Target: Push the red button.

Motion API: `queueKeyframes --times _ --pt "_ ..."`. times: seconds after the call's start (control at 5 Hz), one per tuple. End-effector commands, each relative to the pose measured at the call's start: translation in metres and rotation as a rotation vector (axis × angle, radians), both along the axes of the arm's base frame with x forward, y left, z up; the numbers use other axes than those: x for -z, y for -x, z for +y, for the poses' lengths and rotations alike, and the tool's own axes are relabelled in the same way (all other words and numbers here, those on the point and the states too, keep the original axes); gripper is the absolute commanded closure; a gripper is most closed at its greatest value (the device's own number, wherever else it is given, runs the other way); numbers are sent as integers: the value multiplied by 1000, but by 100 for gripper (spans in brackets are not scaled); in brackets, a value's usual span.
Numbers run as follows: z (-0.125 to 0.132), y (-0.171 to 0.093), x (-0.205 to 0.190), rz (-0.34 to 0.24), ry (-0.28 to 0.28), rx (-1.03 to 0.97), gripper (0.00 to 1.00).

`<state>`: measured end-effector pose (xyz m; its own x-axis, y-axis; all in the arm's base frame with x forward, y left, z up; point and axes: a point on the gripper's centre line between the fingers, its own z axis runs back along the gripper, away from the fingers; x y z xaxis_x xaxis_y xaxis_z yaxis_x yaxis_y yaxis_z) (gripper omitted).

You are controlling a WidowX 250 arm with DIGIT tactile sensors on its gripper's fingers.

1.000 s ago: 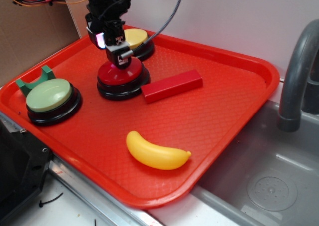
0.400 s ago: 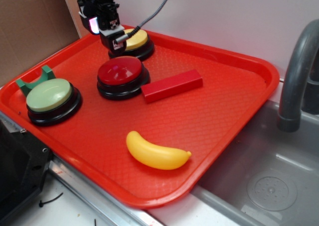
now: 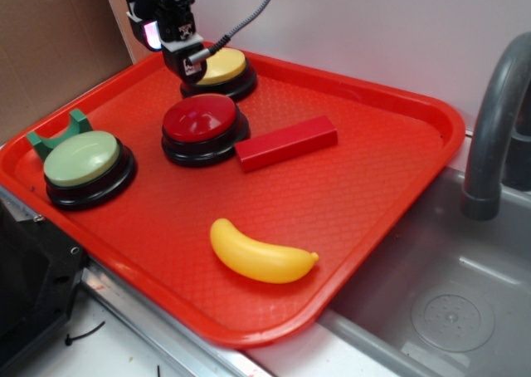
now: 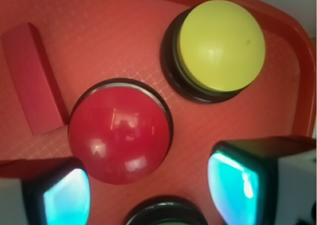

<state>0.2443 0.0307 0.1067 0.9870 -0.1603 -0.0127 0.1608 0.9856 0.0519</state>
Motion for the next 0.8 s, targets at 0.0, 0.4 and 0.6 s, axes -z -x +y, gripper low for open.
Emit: queueKeyframes --times 0.0,0.4,0.6 --pt "0 -9 -27 -68 -7 -21 0" --pt "0 -7 -32 -71 -7 -27 0" --pt "-1 -6 -35 -76 -8 -28 0"
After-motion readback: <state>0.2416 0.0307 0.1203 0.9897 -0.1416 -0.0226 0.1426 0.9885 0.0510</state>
